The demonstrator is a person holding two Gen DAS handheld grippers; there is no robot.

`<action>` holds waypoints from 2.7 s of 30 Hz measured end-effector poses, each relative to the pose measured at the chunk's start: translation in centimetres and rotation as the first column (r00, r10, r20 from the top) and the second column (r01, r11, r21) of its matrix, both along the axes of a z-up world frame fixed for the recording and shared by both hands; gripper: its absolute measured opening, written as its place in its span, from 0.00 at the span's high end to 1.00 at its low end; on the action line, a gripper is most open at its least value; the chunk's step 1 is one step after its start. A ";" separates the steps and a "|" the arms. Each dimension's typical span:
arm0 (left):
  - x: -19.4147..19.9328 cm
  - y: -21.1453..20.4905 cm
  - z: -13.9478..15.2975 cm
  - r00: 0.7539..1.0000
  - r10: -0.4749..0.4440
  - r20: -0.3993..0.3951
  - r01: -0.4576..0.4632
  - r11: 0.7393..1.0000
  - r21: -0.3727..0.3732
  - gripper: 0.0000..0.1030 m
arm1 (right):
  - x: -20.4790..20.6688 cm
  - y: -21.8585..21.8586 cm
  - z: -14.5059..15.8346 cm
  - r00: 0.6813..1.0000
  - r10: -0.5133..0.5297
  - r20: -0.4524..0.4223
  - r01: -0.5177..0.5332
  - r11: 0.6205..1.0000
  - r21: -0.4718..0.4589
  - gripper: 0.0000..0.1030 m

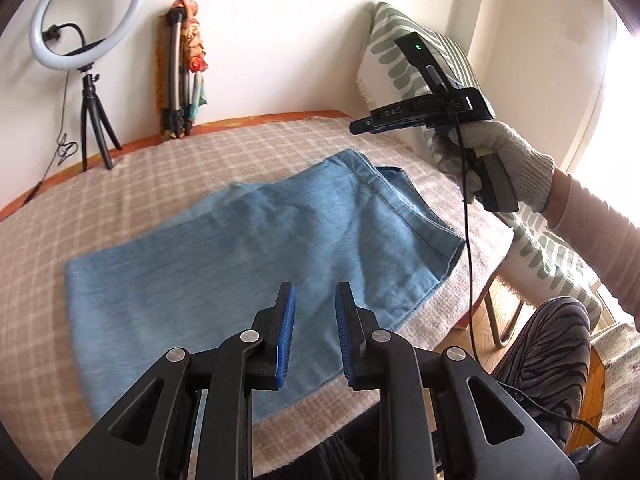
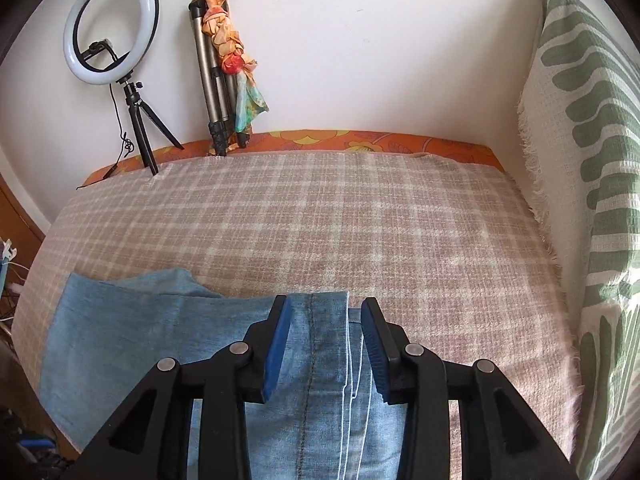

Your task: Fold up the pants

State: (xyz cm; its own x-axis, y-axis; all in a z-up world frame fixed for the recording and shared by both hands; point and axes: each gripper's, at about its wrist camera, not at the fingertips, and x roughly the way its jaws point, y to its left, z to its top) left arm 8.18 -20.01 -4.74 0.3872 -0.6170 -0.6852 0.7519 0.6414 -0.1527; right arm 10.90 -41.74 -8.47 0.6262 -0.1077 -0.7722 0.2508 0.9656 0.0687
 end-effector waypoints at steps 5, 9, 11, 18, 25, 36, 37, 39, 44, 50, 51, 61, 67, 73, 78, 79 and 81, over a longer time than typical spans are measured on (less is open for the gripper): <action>3.0 6.2 -0.6 0.983 0.182 0.027 -0.182 0.983 0.011 0.82 | 1.0 6.0 1.4 0.988 0.148 0.049 -0.150 0.988 0.028 0.63; 3.9 9.8 -1.4 0.963 0.258 0.074 -0.261 0.965 0.034 0.82 | 2.6 11.3 1.3 0.962 0.262 0.075 -0.266 0.962 0.058 0.70; 4.2 11.2 -2.1 0.959 0.278 0.058 -0.280 0.960 0.025 0.87 | 3.6 14.0 1.0 0.944 0.319 0.077 -0.325 0.942 0.078 0.73; 4.9 12.7 -5.3 0.962 0.274 -0.014 -0.273 0.960 0.062 0.90 | 7.6 23.6 -1.3 0.863 0.503 0.040 -0.504 0.855 0.124 0.84; 5.4 12.6 -8.2 0.967 0.240 -0.091 -0.228 0.966 0.126 0.90 | 12.2 31.4 -5.5 0.784 0.620 -0.046 -0.604 0.777 0.179 0.87; 4.8 14.6 -9.3 0.958 0.239 -0.158 -0.227 0.969 0.094 0.90 | 19.3 34.2 -11.2 0.792 0.582 -0.184 -0.556 0.813 0.175 0.92; 4.6 15.0 -9.0 0.955 0.252 -0.158 -0.240 0.967 0.092 0.90 | 19.6 33.8 -11.3 0.794 0.582 -0.175 -0.550 0.811 0.202 0.92; 4.3 15.8 -8.3 0.950 0.274 -0.149 -0.265 0.961 0.075 0.89 | 19.9 33.5 -11.0 0.795 0.582 -0.171 -0.546 0.809 0.218 0.89; 4.9 17.2 -8.2 0.917 0.343 -0.203 -0.342 0.939 0.041 0.65 | 19.5 34.6 -9.6 0.794 0.564 -0.228 -0.529 0.825 0.200 0.66; 5.9 17.4 -9.4 0.897 0.364 -0.251 -0.368 0.929 0.032 0.65 | 18.5 36.8 -8.6 0.766 0.553 -0.328 -0.522 0.832 0.187 0.63; 5.9 17.7 -9.6 0.890 0.367 -0.270 -0.376 0.926 0.018 0.65 | 18.6 37.1 -8.7 0.761 0.551 -0.343 -0.519 0.834 0.188 0.61; 5.4 16.7 -9.2 0.912 0.336 -0.235 -0.353 0.935 -0.035 0.74 | 18.9 40.4 -11.3 0.731 0.469 -0.496 -0.502 0.862 0.074 0.56; 4.9 15.2 -8.1 0.936 0.309 -0.171 -0.320 0.946 -0.044 0.75 | 18.9 41.7 -12.0 0.715 0.454 -0.532 -0.531 0.847 0.009 0.55; 5.1 14.9 -8.2 0.925 0.331 -0.188 -0.343 0.939 -0.033 0.75 | 18.5 42.2 -12.1 0.708 0.462 -0.534 -0.572 0.818 -0.051 0.63; 5.7 15.4 -9.0 0.901 0.386 -0.198 -0.391 0.920 0.017 0.66 | 18.1 40.3 -11.5 0.743 0.470 -0.477 -0.544 0.839 -0.021 0.85; 5.9 15.4 -9.2 0.896 0.392 -0.208 -0.397 0.918 0.023 0.65 | 17.9 39.6 -11.3 0.751 0.473 -0.460 -0.535 0.845 -0.004 0.87; 6.3 15.5 -9.7 0.889 0.395 -0.230 -0.400 0.916 0.025 0.65 | 17.6 37.6 -10.8 0.774 0.476 -0.417 -0.503 0.863 0.050 0.91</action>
